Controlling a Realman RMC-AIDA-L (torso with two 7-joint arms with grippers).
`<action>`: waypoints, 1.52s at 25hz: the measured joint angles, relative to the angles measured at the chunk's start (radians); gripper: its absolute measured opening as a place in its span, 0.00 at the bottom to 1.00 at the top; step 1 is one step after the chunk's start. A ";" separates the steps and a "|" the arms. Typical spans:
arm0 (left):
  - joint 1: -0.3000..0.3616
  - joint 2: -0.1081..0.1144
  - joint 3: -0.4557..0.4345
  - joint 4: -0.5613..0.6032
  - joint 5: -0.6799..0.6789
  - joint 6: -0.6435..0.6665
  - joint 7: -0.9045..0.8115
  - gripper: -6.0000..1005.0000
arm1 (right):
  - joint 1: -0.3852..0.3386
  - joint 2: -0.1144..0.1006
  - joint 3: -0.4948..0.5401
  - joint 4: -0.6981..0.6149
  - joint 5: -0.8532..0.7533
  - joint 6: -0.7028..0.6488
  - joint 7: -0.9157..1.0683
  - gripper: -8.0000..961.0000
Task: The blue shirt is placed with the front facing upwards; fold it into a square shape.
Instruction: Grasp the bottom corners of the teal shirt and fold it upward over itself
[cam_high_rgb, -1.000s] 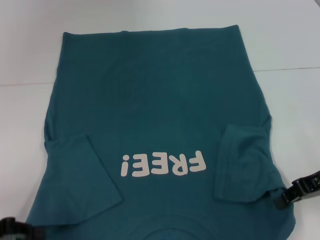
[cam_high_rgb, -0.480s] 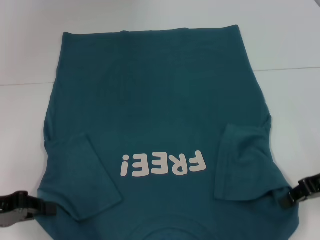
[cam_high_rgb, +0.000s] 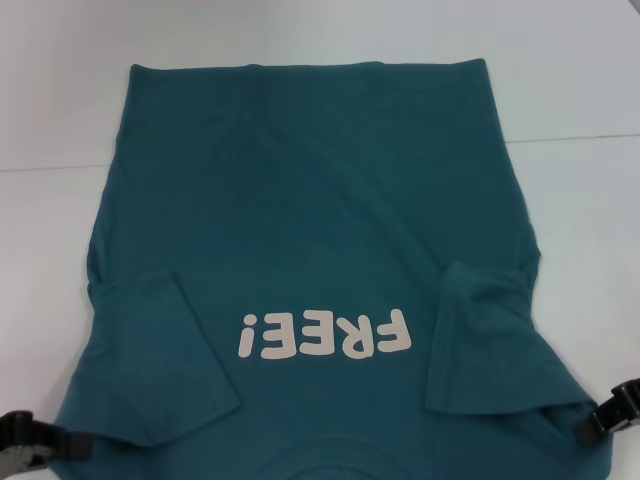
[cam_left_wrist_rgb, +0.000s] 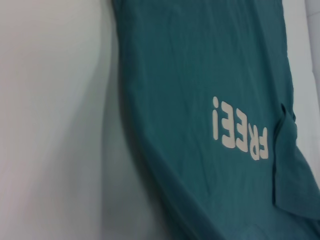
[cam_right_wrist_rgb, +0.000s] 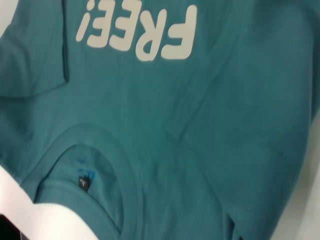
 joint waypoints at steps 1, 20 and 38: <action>-0.007 0.001 0.003 -0.003 -0.001 -0.001 0.002 0.03 | 0.002 -0.001 0.002 0.000 0.000 0.005 0.000 0.13; -0.319 0.063 0.169 -0.105 0.000 -0.381 -0.161 0.02 | 0.100 -0.020 0.134 -0.043 0.064 0.327 0.144 0.13; -0.439 0.016 0.324 -0.155 -0.003 -0.740 -0.207 0.03 | 0.132 0.056 0.050 -0.001 0.186 0.667 0.118 0.14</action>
